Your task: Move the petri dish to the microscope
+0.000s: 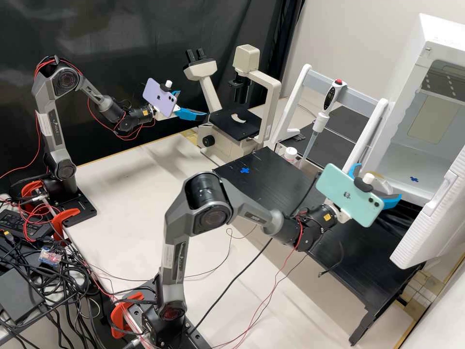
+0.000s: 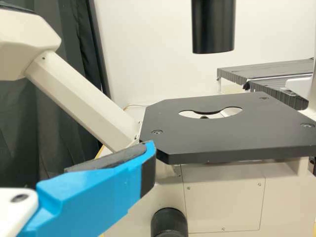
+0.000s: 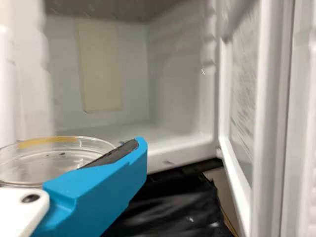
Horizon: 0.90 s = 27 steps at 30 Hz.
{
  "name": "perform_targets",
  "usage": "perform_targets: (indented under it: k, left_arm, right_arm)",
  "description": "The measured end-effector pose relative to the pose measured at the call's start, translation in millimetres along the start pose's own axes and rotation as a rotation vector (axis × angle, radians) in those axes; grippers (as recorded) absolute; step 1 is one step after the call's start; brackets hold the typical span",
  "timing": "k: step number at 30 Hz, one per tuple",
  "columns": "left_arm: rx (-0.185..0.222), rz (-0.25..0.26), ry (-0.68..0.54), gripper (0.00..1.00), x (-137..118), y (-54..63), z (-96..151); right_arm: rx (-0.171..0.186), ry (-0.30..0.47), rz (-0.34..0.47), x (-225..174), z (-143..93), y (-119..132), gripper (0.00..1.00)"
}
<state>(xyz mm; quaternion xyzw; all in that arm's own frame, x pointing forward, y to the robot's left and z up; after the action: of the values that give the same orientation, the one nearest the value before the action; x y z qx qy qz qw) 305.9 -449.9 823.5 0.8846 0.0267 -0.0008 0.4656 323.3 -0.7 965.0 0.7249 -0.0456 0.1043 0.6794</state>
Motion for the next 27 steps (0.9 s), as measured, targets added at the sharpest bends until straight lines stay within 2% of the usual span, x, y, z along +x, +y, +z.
perform_targets:
  k: [5, 9, 16, 20, 23, 27]
  left_arm:
    - [0.000, 0.000, 0.000, 1.00, 0, 0.0, 0]
    - [0.000, 0.000, 0.000, 1.00, 0, 0.0, 0]
    - [0.000, 0.000, 0.000, 1.00, 0, 0.0, 0]
    - [0.000, 0.000, 0.000, 1.00, 0, 0.0, 0]
    - [0.000, 0.000, 0.000, 1.00, 0, 0.0, 0]
    - [0.000, 0.000, 0.000, 1.00, 0, 0.0, 0]
  right_arm:
    - [0.002, 0.097, -0.030, -25, -32, -19, 0.00]
    - [-0.017, 0.168, -0.110, -39, -56, -46, 0.00]
    - [-0.049, 0.263, -0.252, -48, -86, -89, 0.00]
    - [-0.043, 0.301, -0.318, -52, -105, -113, 0.00]
    - [-0.078, 0.357, -0.377, -58, -119, -129, 0.00]
    - [-0.090, 0.400, -0.421, -61, -139, -145, 0.00]
